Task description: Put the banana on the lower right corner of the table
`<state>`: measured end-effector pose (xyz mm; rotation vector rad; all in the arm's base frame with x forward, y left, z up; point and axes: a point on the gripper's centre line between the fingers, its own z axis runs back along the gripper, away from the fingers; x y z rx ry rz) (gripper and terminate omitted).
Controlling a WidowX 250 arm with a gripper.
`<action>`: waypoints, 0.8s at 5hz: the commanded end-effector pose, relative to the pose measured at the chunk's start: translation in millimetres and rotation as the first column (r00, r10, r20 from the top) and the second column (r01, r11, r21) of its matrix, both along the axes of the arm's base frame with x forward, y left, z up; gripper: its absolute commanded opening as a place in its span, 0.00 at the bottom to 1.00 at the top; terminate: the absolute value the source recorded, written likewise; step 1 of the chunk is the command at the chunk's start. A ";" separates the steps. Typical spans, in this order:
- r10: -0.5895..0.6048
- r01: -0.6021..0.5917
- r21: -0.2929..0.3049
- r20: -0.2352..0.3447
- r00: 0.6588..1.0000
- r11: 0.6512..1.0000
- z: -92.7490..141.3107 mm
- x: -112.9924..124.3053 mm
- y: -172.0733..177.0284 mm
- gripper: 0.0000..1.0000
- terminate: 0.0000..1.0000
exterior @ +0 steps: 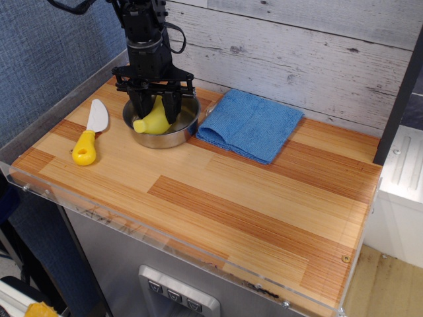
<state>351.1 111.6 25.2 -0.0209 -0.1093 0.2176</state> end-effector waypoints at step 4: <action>-0.055 0.051 0.023 0.210 0.976 0.998 113.4 3.4 -14.2 0.00 0.00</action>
